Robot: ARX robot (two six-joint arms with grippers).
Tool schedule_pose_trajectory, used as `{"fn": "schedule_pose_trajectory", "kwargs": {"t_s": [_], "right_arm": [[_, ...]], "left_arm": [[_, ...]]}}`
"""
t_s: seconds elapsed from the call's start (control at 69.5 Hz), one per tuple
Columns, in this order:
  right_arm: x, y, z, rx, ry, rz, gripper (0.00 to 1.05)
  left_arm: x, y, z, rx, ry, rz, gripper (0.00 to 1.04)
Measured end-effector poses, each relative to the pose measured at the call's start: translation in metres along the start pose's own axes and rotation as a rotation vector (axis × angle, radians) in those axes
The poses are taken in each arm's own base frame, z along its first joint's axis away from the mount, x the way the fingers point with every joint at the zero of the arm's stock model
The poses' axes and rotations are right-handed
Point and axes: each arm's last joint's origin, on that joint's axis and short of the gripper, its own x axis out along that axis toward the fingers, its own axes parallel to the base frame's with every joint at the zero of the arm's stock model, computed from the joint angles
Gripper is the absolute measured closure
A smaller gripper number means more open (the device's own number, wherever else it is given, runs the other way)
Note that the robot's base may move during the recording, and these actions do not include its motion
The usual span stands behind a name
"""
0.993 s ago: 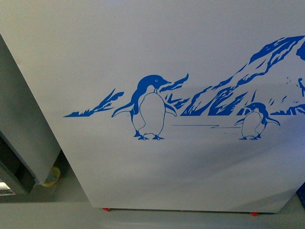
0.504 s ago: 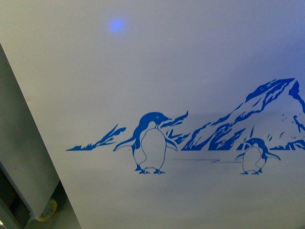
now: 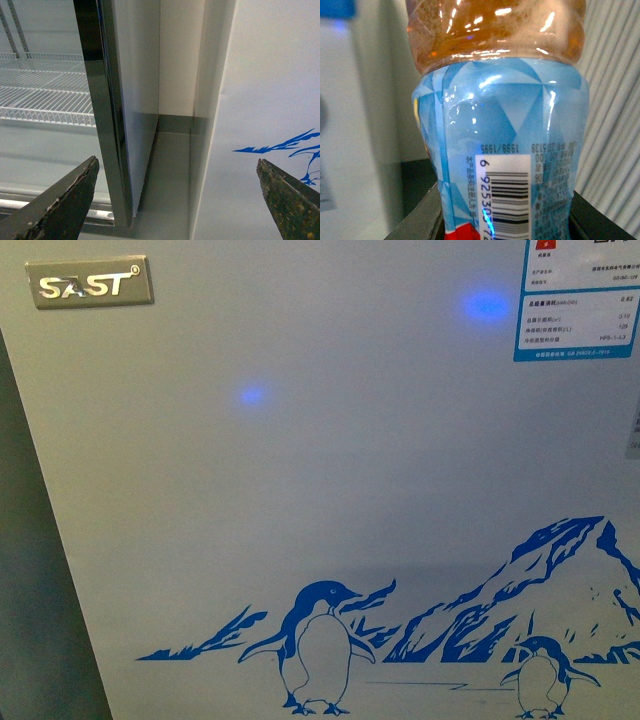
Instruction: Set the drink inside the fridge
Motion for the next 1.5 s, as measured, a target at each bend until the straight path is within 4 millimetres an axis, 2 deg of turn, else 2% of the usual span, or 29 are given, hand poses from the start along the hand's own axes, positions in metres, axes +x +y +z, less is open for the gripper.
{"fn": "schedule_pose_trajectory", "kwargs": {"t_s": [0.201, 0.446, 0.604, 1.497], "right_arm": [[-0.036, 0.016, 0.014, 0.046, -0.104, 0.159, 0.65], [-0.052, 0.035, -0.001, 0.098, -0.084, 0.173, 0.65], [-0.061, 0.049, 0.000, 0.107, -0.108, 0.185, 0.65], [-0.062, 0.051, -0.001, 0.090, -0.104, 0.181, 0.65]], "left_arm": [[0.000, 0.000, 0.000, 0.000, 0.000, 0.000, 0.08], [0.000, 0.000, 0.000, 0.000, 0.000, 0.000, 0.08], [0.000, 0.000, 0.000, 0.000, 0.000, 0.000, 0.08], [0.000, 0.000, 0.000, 0.000, 0.000, 0.000, 0.08]]}}
